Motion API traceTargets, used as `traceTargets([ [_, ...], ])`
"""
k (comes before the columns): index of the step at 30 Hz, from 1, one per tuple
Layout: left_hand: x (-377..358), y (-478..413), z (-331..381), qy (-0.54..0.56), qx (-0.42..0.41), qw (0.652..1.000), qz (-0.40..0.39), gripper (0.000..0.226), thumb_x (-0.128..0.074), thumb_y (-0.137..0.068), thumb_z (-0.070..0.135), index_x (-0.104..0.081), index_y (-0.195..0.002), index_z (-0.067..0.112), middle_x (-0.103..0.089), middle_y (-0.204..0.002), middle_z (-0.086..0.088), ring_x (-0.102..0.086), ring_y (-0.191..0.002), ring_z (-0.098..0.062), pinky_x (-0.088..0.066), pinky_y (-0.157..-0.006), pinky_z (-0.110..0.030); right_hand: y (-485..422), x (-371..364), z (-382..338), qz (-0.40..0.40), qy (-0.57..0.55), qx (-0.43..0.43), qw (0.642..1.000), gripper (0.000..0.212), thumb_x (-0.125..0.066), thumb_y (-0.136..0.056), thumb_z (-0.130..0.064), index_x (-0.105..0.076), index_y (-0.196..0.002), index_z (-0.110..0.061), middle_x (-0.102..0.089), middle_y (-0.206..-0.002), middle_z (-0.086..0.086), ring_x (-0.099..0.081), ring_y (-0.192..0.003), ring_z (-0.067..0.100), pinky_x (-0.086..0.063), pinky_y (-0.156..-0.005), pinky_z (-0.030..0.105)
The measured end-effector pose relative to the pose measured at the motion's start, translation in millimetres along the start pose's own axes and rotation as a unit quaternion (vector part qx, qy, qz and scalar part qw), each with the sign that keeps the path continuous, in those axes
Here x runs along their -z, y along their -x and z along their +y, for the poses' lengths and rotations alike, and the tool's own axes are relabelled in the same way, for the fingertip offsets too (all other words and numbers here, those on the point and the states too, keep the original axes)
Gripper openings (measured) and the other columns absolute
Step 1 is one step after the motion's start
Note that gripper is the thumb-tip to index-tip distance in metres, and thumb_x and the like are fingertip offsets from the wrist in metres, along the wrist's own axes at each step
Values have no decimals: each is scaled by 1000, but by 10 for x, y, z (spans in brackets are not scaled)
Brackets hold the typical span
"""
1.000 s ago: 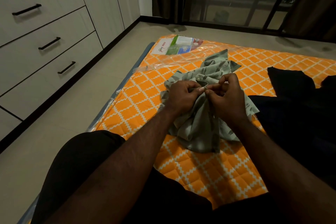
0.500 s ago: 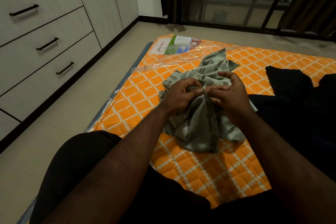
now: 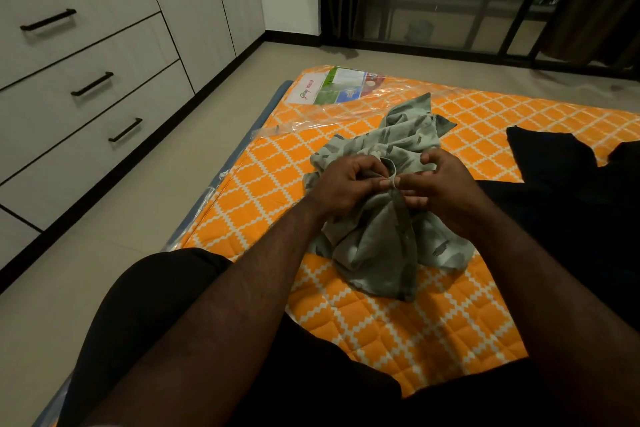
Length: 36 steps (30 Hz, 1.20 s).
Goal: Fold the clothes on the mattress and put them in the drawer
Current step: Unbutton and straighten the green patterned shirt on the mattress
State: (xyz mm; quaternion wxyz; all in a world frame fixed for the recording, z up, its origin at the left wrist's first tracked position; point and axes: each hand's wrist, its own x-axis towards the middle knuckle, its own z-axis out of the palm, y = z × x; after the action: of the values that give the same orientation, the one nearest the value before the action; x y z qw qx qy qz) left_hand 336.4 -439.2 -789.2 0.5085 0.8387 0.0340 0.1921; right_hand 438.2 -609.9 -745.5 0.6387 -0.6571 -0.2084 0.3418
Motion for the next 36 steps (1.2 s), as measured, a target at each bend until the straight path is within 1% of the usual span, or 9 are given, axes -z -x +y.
traceTargets([
  [5,51,21,43,65,29,997,-9,8,-75,-88,10,-74,-94,4,-72,-93,-6,-68,-91,-19,-57,-85,-40,39,-42,-1,-40,-2,-4,999,34,-68,-90,7,-45,-109,-10,-64,-69,4,-66,-58,16,-53,-53,29],
  [9,-14,3,73,122,71,987,75,14,-79,-84,4,-69,-93,2,-71,-91,-12,-70,-87,-19,-60,-81,-39,-8,-84,99,45,47,44,997,34,-74,-89,-1,-46,-100,-18,-63,-78,11,-65,-67,26,-53,-61,41],
  [13,-147,-3,138,159,102,975,116,27,-82,-83,14,-63,-93,-2,-66,-82,-11,-64,-74,-17,-56,-70,-36,-35,-175,259,130,150,134,971,34,-73,-90,-8,-43,-92,-24,-61,-71,3,-59,-61,16,-49,-53,33],
  [17,-235,-1,124,232,148,951,138,24,-81,-84,11,-65,-93,-4,-71,-90,-12,-72,-84,-26,-62,-74,-41,-28,-245,309,180,226,191,938,32,-74,-90,-15,-42,-93,-18,-62,-73,11,-55,-59,10,-47,-53,30],
  [20,-251,-12,95,215,147,953,158,13,-76,-88,5,-67,-93,-2,-72,-86,-8,-72,-80,-18,-61,-72,-36,-23,-245,312,149,148,158,965,34,-71,-89,-5,-41,-93,-21,-60,-72,14,-60,-62,20,-51,-57,38],
  [24,-198,-35,49,170,104,969,150,9,-73,-89,5,-66,-93,9,-69,-95,-22,-67,-88,-28,-58,-84,-52,-31,-245,229,91,-24,44,995,36,-66,-93,5,-41,-115,-10,-61,-82,13,-62,-67,19,-55,-60,31],
  [30,-175,-31,63,163,70,978,110,17,-69,-91,5,-61,-96,18,-61,-98,-7,-60,-89,-20,-55,-84,-49,-66,-103,213,-18,-186,-60,981,51,-62,-95,4,-42,-142,6,-67,-101,16,-70,-81,19,-60,-72,27],
  [33,-223,-17,31,133,85,977,142,15,-71,-91,8,-61,-101,12,-66,-98,-4,-65,-88,-18,-56,-82,-44,-42,-189,267,46,-74,-19,996,26,-67,-97,-8,-54,-119,-3,-67,-100,18,-71,-77,16,-59,-68,27],
  [36,-243,-11,-21,86,118,975,170,11,-74,-89,9,-67,-98,11,-71,-100,-2,-69,-95,-16,-59,-86,-42,-22,-243,322,75,108,43,990,31,-74,-93,-30,-59,-103,-5,-71,-89,15,-70,-70,19,-60,-63,29],
])
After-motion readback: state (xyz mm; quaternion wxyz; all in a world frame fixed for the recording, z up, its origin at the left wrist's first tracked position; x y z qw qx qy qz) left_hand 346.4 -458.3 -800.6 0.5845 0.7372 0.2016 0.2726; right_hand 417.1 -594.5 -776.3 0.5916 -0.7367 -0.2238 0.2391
